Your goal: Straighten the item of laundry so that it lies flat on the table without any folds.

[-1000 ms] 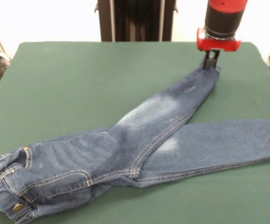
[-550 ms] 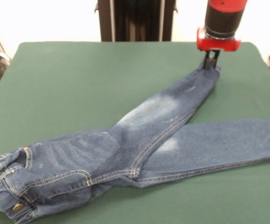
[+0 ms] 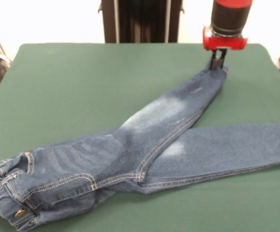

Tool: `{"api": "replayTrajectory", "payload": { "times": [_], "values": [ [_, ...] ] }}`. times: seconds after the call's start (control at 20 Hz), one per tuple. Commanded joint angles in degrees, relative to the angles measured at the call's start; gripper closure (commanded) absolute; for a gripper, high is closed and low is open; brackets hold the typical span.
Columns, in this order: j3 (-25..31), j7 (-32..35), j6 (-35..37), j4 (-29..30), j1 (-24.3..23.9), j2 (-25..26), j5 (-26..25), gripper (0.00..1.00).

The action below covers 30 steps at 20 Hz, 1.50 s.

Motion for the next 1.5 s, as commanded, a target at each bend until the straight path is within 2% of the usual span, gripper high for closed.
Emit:
{"api": "replayTrajectory", "payload": {
  "times": [0.05, 0.6, 1.5],
  "values": [
    [6.21, 3.37, -4.21, 8.67, 0.76, 0.87, -2.21, 1.0],
    [5.29, 5.31, -9.33, 11.86, 2.22, 1.79, -2.91, 1.0],
    [3.34, 6.11, -16.19, 16.65, 2.03, 3.58, -6.02, 1.0]
  ]
}}
